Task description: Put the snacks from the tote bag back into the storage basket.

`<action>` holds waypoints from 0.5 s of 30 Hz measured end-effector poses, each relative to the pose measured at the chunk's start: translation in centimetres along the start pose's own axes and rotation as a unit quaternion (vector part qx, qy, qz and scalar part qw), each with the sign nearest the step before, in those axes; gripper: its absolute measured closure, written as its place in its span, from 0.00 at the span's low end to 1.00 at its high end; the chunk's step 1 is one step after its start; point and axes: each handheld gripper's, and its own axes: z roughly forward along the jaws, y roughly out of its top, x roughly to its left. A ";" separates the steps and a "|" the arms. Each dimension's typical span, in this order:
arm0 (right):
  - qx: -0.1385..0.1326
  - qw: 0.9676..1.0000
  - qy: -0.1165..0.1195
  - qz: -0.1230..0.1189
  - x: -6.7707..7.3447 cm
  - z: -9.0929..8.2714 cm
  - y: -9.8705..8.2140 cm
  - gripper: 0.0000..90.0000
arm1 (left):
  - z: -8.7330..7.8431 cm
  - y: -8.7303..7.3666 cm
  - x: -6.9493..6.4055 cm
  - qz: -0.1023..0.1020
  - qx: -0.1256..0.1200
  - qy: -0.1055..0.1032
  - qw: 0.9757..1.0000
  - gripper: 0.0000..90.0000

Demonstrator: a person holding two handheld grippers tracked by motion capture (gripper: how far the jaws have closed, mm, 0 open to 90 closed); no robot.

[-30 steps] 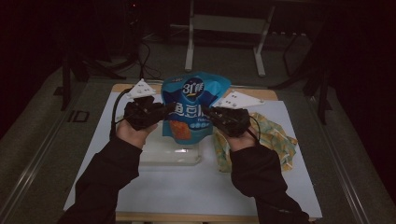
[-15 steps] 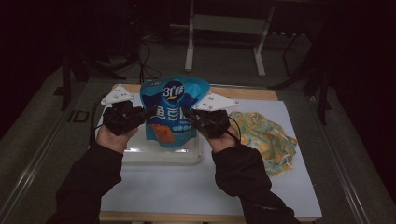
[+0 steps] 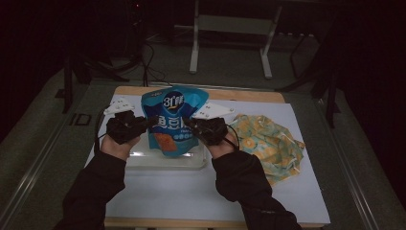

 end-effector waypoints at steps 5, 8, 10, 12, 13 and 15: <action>0.007 1.000 -0.002 0.001 -0.2 0.6 -1.2 0.99 | 1.1 -1.0 0.3 -0.003 0.004 -0.004 1.000 0.99; 0.007 1.000 -0.001 0.008 -0.4 0.9 -2.0 0.99 | 1.7 -1.5 0.4 -0.002 0.006 -0.004 1.000 0.99; 0.009 1.000 -0.002 0.007 -0.5 1.1 -2.5 0.99 | 2.0 -1.9 0.5 -0.004 0.007 -0.006 1.000 0.99; 0.009 1.000 -0.004 0.005 -0.5 1.2 -2.8 0.99 | 2.3 -2.2 0.6 -0.008 0.004 -0.009 1.000 0.98; 0.010 1.000 -0.004 0.004 -0.6 1.3 -3.0 0.99 | 2.4 -2.4 0.6 -0.009 0.002 -0.010 1.000 0.98; 0.011 1.000 -0.003 0.007 -0.7 1.3 -3.3 0.99 | 2.7 -2.7 0.6 -0.008 0.003 -0.011 1.000 0.98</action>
